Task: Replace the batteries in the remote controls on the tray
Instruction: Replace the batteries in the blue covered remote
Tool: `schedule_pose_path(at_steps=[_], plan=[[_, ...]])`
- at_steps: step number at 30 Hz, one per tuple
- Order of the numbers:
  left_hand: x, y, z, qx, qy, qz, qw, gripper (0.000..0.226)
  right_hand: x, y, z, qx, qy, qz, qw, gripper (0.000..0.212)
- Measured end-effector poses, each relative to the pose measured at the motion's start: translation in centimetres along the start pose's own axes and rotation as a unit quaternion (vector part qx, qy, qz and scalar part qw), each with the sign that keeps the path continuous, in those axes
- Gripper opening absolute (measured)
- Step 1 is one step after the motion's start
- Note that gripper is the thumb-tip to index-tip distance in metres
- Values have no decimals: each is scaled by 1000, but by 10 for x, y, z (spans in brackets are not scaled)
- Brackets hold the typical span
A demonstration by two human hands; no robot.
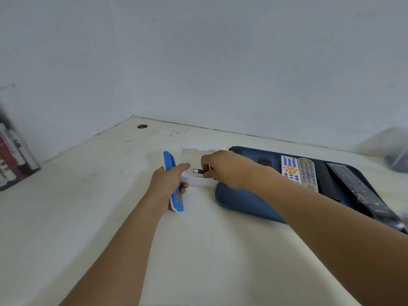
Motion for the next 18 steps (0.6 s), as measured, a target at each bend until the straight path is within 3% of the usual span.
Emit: schedule_pose_path(at_steps=[4, 9, 11, 14, 16, 18], plan=[[-1, 1, 3, 49, 6, 18, 999, 40, -5, -12, -11, 116, -5, 82, 990, 18], [-2, -1, 2, 55, 26, 20, 998, 38, 10, 16, -27, 163, 41, 242, 956, 14], [-3, -1, 0, 57, 27, 12, 998, 38, 23, 21, -38, 176, 101, 448, 871, 14], [-1, -4, -3, 55, 30, -48, 997, 39, 33, 26, -60, 111, 129, 717, 676, 15], [2, -6, -8, 27, 26, -147, 988, 32, 35, 29, -76, 72, 126, 808, 572, 18], [4, -12, -15, 4, 24, -214, 976, 25, 38, 31, -88, 52, 129, 847, 513, 20]])
Point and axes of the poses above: each hand's wrist, its own z-axis towards the middle knuckle, its own y-axis out of the palm, x = y × z, the point moved 3 cm from there along z, towards the middle knuckle, and after that the axes turned 3 degrees about -z, right-handed, at the moved point
